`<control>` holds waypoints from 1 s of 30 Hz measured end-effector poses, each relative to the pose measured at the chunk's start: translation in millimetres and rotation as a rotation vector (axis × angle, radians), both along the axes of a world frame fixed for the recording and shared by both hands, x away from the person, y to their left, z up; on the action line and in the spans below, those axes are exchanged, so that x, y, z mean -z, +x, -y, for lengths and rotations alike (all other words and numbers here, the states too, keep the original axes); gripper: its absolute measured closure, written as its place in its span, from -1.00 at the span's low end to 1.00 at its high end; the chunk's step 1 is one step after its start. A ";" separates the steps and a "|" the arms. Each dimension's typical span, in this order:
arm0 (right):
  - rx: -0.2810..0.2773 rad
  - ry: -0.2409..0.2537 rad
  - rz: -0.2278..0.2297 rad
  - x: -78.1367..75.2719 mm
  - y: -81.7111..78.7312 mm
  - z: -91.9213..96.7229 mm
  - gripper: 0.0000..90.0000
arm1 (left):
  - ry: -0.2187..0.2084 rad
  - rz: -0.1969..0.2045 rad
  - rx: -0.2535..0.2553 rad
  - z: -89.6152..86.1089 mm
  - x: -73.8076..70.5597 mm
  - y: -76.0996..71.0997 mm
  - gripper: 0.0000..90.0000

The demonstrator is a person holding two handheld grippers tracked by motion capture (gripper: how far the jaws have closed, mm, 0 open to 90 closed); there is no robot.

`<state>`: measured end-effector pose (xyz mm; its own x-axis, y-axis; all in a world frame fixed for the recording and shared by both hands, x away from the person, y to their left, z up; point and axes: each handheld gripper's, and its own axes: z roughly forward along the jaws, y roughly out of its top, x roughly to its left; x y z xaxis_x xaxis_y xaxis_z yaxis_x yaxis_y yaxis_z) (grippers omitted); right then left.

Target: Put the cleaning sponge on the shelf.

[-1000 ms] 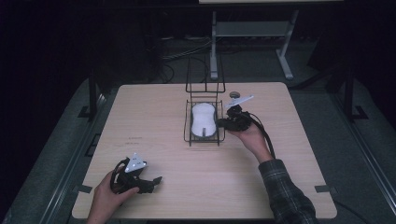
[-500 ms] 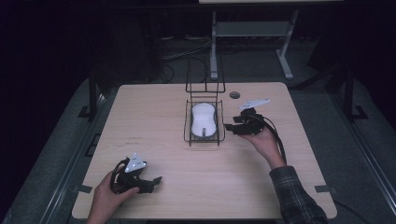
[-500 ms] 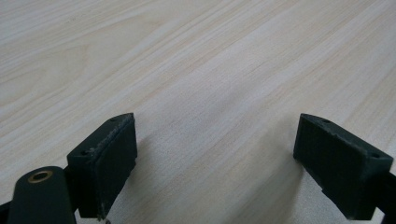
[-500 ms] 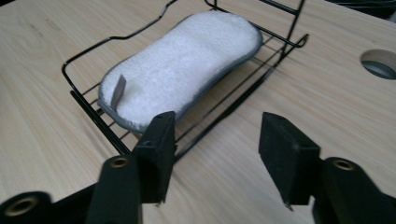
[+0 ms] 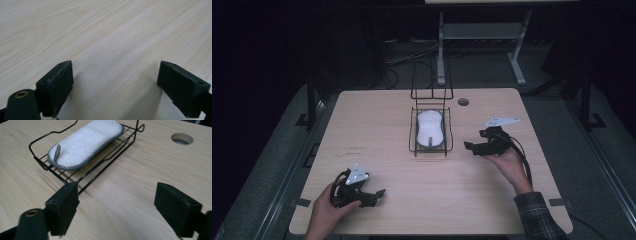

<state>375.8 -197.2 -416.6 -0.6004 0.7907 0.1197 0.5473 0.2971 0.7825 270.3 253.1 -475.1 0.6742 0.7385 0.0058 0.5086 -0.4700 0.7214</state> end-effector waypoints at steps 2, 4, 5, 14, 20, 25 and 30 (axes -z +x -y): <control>0.015 -0.009 0.005 1.3 -4.2 4.8 -0.64 | 0.000 0.000 0.000 0.0 0.0 0.0 -0.72; 0.029 -0.003 0.001 3.1 -9.4 10.6 -0.66 | 0.000 0.000 0.000 0.0 0.0 0.0 -0.72; 0.029 -0.003 0.000 4.2 -11.9 13.4 -0.67 | 0.000 0.000 0.000 0.0 0.0 0.0 -0.72; 0.054 -0.023 0.003 14.6 -39.9 31.7 -0.70 | 0.000 0.000 0.000 0.0 0.0 0.0 -0.72; 0.050 -0.020 0.005 21.2 -62.2 41.5 -0.70 | 0.000 0.000 0.000 0.0 0.0 0.0 -0.72; 0.068 -0.024 0.009 29.4 -77.6 46.8 -0.74 | 0.002 -0.001 0.001 -0.1 -0.1 -0.1 -0.72; 0.067 -0.037 -0.013 39.4 -87.4 51.0 -0.80 | 0.002 0.002 0.002 -0.2 0.0 0.1 -0.72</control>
<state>288.4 -248.1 -456.0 -0.5444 0.8332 0.0968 0.5771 0.2882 0.7642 270.4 253.4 -475.2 0.6760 0.7368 0.0087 0.5061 -0.4729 0.7213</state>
